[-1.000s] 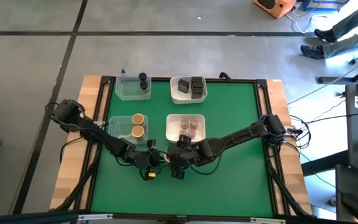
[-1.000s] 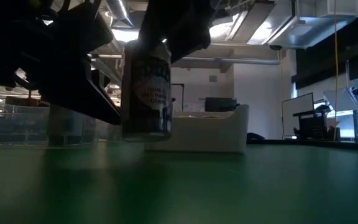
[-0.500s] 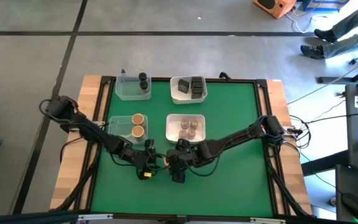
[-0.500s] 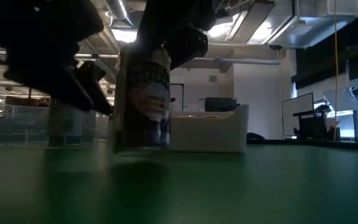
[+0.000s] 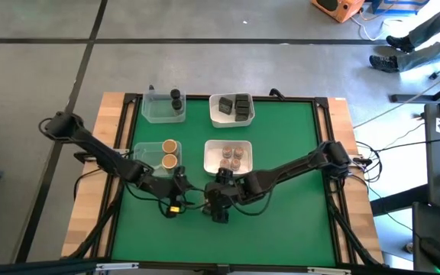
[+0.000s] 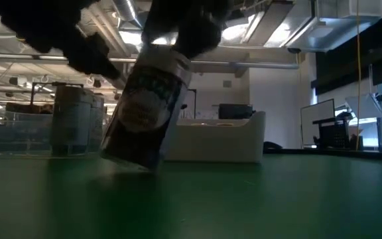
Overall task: Sort spices by type
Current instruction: Move the light brown seasoning bottle to the center of the table, then put the light brown seasoning bottle into the bottom transparent bin
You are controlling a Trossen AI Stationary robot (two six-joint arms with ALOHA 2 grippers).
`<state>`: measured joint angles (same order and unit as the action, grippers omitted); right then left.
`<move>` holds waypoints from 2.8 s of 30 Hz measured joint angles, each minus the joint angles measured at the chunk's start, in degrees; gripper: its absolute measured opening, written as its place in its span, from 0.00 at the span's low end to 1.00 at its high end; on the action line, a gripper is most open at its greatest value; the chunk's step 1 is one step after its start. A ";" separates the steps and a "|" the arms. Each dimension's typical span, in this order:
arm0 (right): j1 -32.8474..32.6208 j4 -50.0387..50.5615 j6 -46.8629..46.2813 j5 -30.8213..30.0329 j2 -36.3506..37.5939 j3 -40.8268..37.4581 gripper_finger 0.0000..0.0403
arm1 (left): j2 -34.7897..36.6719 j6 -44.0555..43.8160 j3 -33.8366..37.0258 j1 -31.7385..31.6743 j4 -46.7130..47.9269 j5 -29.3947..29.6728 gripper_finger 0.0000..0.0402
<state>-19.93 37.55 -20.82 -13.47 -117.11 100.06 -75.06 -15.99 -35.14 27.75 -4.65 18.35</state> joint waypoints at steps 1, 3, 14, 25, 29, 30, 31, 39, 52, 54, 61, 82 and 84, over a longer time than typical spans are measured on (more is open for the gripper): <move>-0.30 1.09 -0.09 -0.15 0.66 0.81 0.95 | 0.98 0.08 0.00 0.00 -0.02 0.00 0.60; -1.13 3.48 -0.39 -1.33 2.17 2.31 0.94 | 2.71 0.18 -0.01 0.00 -1.27 0.02 0.60; -10.59 19.60 -12.56 -18.46 5.32 2.56 0.93 | -0.41 0.96 -0.13 -0.36 -11.31 -2.72 0.61; -18.46 24.17 -32.65 -29.77 5.17 -4.21 0.93 | -9.12 4.60 -8.61 -0.84 -6.04 -9.98 0.80; -19.80 23.97 -37.05 -32.13 5.17 -5.99 0.93 | -12.03 6.23 -9.59 -0.31 -5.60 -6.34 0.80; -20.02 23.92 -37.96 -32.48 5.17 -6.44 0.93 | -12.63 6.23 -9.66 -0.35 -5.66 -5.69 0.80; -20.28 23.88 -38.95 -32.74 5.17 -6.85 0.93 | -12.92 6.24 -9.66 -0.35 -5.49 -5.28 0.80; -20.58 19.68 -40.72 -33.60 5.17 -10.32 0.93 | -14.51 6.19 -9.70 -0.18 -4.67 -5.26 0.79; -20.54 18.95 -40.65 -37.55 5.02 -10.94 0.93 | -13.65 8.59 -9.71 -0.04 -3.62 -5.30 0.65; -20.54 18.94 -40.65 -37.55 5.02 -10.94 0.93 | -11.00 7.68 -10.33 0.13 0.78 -5.13 0.65; -20.54 18.91 -40.45 -38.75 4.99 -10.94 0.93 | 3.62 1.78 -14.92 1.49 23.99 5.66 0.65; -20.54 19.07 -40.37 -41.42 4.99 -10.94 0.93 | 36.12 -22.63 -16.81 2.84 64.32 30.65 0.65; -20.54 19.07 -40.37 -41.42 4.99 -10.94 0.93 | 36.19 -27.81 -16.81 2.86 69.90 32.13 0.65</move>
<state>-40.47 56.62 -61.19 -54.89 -112.12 89.12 -38.87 -43.80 -51.94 30.61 65.25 50.48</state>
